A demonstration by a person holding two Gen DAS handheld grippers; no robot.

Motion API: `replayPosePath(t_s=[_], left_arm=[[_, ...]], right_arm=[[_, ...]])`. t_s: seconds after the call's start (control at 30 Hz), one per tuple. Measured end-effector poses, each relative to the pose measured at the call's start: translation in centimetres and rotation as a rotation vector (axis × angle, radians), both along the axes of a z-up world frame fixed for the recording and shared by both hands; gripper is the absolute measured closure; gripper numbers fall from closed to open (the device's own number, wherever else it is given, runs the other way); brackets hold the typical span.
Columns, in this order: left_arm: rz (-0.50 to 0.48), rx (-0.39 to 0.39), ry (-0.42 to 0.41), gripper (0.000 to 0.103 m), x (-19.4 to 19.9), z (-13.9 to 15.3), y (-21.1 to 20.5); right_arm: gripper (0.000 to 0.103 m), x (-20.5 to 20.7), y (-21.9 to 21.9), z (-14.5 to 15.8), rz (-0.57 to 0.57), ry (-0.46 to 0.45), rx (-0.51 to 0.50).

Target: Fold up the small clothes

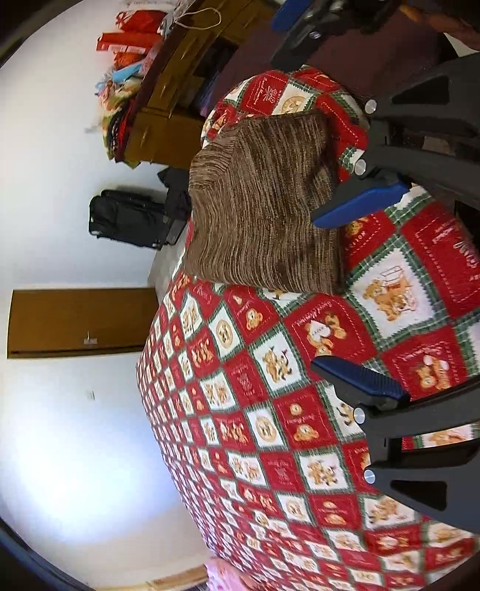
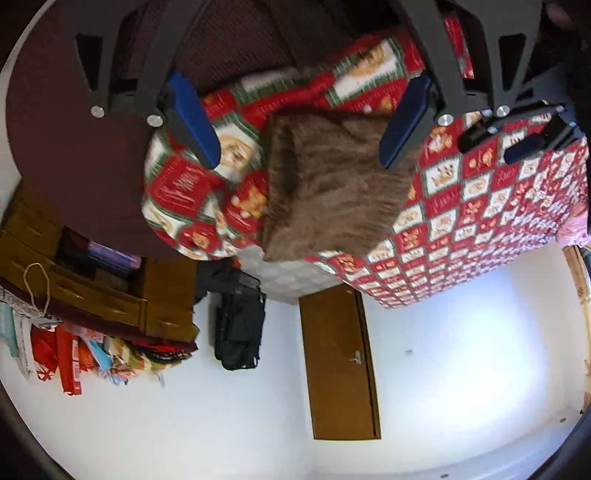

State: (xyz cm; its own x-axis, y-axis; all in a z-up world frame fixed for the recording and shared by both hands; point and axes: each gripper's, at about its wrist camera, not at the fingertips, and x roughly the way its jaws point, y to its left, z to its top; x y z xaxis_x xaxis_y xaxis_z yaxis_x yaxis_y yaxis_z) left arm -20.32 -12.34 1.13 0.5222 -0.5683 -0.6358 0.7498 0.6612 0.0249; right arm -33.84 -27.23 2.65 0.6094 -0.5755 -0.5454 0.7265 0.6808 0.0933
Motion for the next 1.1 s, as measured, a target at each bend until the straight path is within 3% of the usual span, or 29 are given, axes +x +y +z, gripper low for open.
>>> replayPosePath(t_s=[0.13, 0.57, 1.1], left_arm=[[0.006, -0.041, -0.051, 0.031, -1.7, 1.3, 1.2], [0.076, -0.163, -0.257, 0.03, -4.1, 5.4, 4.6], [0.043, -0.145, -0.273, 0.03, -5.1, 5.1, 3.9]], right_arm=[[0.01, -2.1, 1.3, 0.9, -0.024, -0.034, -0.028], [0.007, -1.9, 4.2, 4.0, 0.022, -0.146, -0.136], [0.005, -1.9, 3.8, 3.8, 0.004, -0.148, -0.147]])
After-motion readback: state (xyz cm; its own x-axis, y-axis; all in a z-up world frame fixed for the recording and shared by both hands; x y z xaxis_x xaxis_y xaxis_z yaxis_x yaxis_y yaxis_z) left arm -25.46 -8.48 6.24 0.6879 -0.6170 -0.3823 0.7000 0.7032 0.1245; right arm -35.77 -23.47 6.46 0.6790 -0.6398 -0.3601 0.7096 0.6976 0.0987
